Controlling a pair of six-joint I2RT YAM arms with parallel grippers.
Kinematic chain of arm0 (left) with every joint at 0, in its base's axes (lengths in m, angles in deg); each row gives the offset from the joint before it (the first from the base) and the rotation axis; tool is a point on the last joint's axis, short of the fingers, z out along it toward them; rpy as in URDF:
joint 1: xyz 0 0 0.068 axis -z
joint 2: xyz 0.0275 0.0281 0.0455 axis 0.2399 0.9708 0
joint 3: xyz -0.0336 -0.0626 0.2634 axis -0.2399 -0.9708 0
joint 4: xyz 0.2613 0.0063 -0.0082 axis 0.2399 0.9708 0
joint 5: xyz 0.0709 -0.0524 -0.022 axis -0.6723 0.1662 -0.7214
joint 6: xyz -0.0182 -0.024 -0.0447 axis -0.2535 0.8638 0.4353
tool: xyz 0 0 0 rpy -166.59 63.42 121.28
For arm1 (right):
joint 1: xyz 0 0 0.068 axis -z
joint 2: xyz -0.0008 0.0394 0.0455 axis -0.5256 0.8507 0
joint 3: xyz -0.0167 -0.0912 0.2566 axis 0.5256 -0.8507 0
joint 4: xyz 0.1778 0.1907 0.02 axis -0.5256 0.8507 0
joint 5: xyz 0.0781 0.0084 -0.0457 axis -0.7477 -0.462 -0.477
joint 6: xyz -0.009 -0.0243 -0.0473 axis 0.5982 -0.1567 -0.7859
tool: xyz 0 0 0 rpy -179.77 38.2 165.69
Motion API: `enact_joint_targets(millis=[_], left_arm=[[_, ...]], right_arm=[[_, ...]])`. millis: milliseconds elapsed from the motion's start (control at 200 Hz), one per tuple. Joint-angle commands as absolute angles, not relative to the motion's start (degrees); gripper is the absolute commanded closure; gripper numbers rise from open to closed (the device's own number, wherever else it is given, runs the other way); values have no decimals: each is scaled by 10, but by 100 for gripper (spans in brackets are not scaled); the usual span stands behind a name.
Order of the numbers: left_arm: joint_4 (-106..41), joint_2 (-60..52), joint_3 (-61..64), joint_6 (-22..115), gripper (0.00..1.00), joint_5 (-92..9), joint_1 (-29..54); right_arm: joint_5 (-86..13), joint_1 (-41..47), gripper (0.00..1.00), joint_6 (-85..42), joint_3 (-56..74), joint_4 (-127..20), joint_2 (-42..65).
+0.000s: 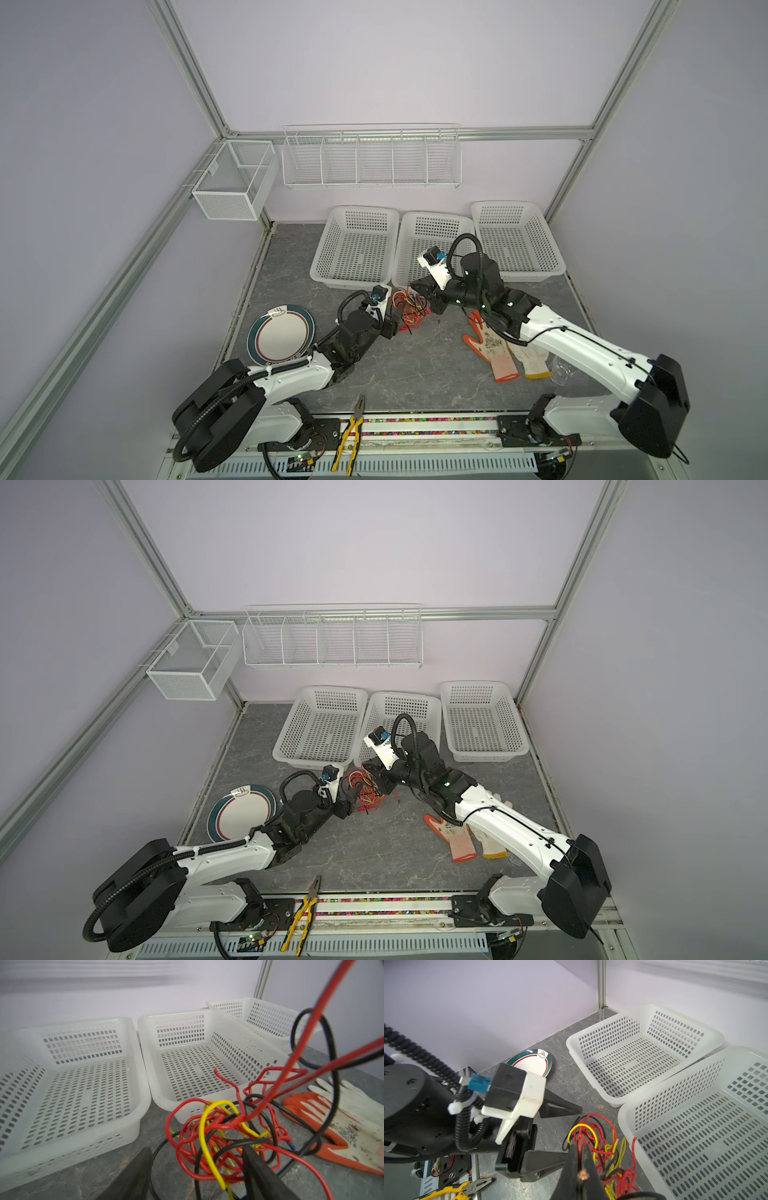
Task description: Untangle the cables
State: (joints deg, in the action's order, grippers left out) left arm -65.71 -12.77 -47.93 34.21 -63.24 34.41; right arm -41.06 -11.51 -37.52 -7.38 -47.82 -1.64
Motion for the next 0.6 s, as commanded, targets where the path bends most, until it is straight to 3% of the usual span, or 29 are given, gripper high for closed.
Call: enact_joint_targets(millis=[0, 120, 300, 595], left_arm=[[-696, -106, -463, 352, 48, -637, 346], [-698, -84, -458, 359, 63, -634, 347], [-691, -72, -454, 381, 100, -640, 346], [-640, -90, -462, 397, 100, -705, 346]], right_arm=[[-431, -118, 93, -371, -64, -508, -18], [-427, -118, 93, -363, -71, -523, -21], [-403, -119, 93, -358, -71, -525, -17], [-300, -118, 93, -357, -80, -509, -21]])
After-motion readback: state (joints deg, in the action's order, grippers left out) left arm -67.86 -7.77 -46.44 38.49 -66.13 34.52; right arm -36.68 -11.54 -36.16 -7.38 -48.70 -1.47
